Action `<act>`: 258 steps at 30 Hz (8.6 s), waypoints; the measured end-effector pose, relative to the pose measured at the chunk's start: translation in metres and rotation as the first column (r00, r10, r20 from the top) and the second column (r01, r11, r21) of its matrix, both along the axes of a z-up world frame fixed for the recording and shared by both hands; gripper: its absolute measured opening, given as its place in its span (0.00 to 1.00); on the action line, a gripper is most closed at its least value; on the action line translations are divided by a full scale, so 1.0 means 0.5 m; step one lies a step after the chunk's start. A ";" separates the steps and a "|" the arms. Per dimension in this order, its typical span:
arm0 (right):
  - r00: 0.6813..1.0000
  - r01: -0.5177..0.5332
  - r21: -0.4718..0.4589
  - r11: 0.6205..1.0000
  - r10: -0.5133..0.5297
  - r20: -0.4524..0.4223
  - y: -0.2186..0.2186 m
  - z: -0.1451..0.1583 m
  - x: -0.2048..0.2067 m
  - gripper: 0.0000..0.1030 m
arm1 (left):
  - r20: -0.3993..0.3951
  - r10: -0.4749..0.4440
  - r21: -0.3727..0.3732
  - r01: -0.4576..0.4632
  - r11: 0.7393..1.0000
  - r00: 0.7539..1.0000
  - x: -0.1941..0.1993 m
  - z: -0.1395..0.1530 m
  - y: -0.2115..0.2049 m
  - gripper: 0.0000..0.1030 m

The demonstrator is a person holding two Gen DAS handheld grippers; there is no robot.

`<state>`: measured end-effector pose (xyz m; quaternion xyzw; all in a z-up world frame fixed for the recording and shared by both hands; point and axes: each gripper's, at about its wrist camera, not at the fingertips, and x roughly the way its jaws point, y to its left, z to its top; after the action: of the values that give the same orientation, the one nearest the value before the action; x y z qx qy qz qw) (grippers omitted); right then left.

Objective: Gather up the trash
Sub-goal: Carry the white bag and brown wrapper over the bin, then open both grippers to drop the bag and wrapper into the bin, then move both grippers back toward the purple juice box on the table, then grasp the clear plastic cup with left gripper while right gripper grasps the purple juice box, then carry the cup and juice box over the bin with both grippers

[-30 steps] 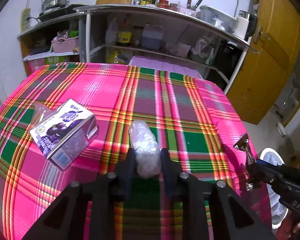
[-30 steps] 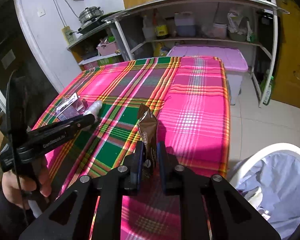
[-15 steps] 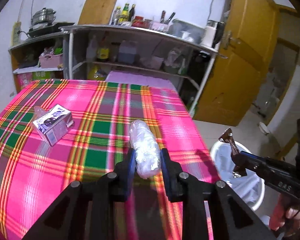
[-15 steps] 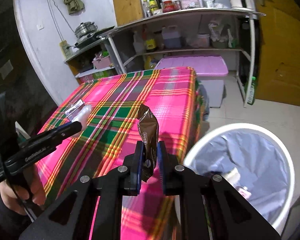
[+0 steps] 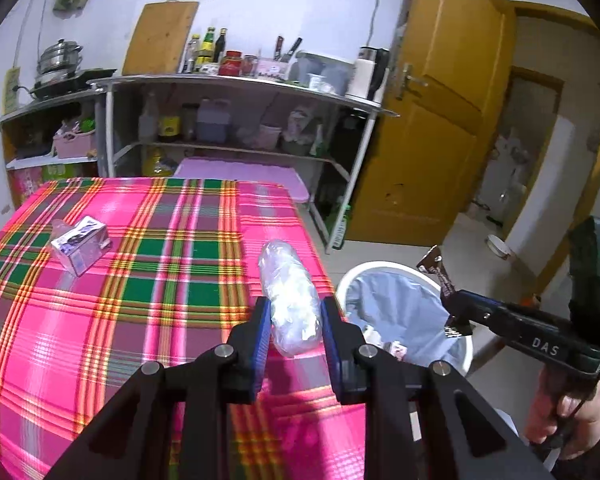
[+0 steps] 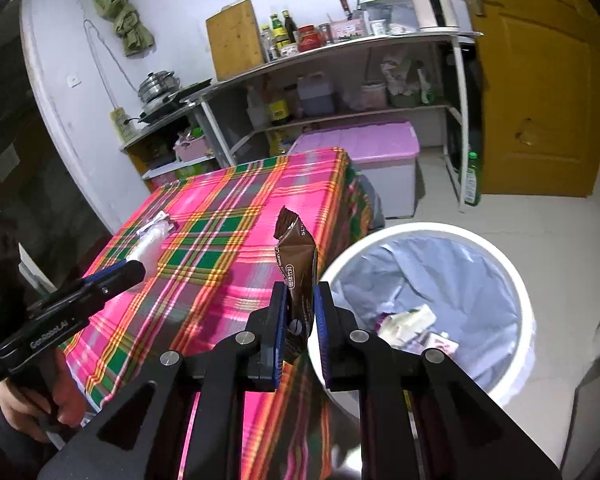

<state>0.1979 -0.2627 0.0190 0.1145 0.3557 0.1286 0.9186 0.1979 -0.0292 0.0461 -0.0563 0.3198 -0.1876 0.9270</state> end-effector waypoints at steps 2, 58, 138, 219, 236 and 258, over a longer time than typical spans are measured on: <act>1.000 0.015 0.003 1.000 -0.015 -0.006 -0.014 -0.004 -0.003 0.14 | 0.001 -0.021 -0.002 0.021 1.000 1.000 -0.003 0.002 -0.016 0.25; 0.996 0.079 -0.042 0.996 -0.081 -0.041 -0.102 -0.040 -0.018 0.36 | -0.091 -0.182 -0.026 0.180 0.983 0.979 0.047 -0.077 -0.185 0.34; 0.912 -0.405 -0.164 0.900 0.410 -0.005 0.348 0.017 0.187 0.57 | -0.035 0.277 0.072 -0.274 0.959 0.960 0.177 -0.057 0.407 0.52; 0.873 -0.487 -0.287 0.825 0.470 -0.132 0.468 -0.105 0.338 0.60 | -0.066 0.152 0.057 -0.148 0.987 0.986 0.196 -0.080 0.393 0.27; 0.883 -0.467 -0.286 0.837 0.459 -0.100 0.456 -0.082 0.298 0.55 | -0.078 0.154 0.045 -0.151 0.988 0.985 0.165 -0.096 0.359 0.27; 0.922 -0.376 -0.172 0.910 0.387 0.031 0.308 0.013 0.076 0.55 | -0.034 0.144 0.015 -0.143 0.990 0.989 0.006 -0.046 0.239 0.27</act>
<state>0.2357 -0.1086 0.0256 -0.0368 0.3507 0.2797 0.8930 0.2007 0.0904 0.0230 -0.0767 0.3323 -0.1175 0.9327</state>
